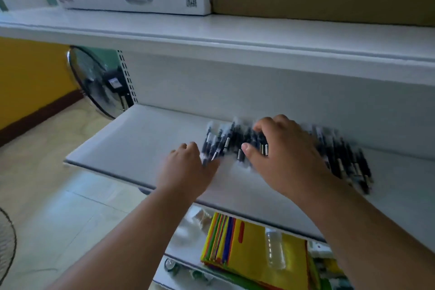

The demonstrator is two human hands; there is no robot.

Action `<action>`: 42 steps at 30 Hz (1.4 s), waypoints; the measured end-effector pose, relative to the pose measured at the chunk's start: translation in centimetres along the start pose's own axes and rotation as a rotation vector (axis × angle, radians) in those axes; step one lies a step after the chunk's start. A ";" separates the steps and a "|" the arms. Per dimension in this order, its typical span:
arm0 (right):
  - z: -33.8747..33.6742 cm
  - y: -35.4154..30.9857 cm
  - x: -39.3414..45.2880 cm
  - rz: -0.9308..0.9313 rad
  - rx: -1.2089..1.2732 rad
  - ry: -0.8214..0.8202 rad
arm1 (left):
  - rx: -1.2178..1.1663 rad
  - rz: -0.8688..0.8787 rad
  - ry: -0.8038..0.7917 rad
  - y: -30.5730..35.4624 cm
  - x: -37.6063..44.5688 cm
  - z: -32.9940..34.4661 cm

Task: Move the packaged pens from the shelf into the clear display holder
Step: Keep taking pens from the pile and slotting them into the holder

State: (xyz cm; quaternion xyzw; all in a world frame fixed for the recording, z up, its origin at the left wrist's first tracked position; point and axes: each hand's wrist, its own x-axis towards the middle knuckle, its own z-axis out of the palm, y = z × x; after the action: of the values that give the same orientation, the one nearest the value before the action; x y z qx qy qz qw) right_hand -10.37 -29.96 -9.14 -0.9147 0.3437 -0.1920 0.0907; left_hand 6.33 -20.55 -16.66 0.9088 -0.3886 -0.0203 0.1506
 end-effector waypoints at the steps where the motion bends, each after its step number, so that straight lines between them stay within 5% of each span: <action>1: 0.3 -0.6 0.3 0.022 -0.004 0.014 | 0.035 0.020 -0.028 -0.5 1.0 0.2; 16: 1.9 -2.9 0.3 0.264 -0.037 0.131 | 0.093 0.240 -0.199 -2.8 4.9 -0.1; 21: 2.2 -2.3 0.3 0.287 -0.035 0.144 | -0.238 0.256 -0.126 -3.7 4.9 -0.6; 28: 2.7 1.7 0.5 0.403 -0.034 0.138 | -1.113 0.179 -0.256 -2.3 2.3 -0.2; 42: 6.8 4.5 3.2 0.566 -0.159 -0.098 | -1.290 0.170 -0.414 -2.3 1.0 -1.2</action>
State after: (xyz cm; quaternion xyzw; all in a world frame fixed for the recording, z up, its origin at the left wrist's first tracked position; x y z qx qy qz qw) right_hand -8.06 -35.24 -15.79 -0.7950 0.5942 -0.0872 0.0854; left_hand 8.85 -19.47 -16.12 0.5811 -0.3896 -0.4092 0.5857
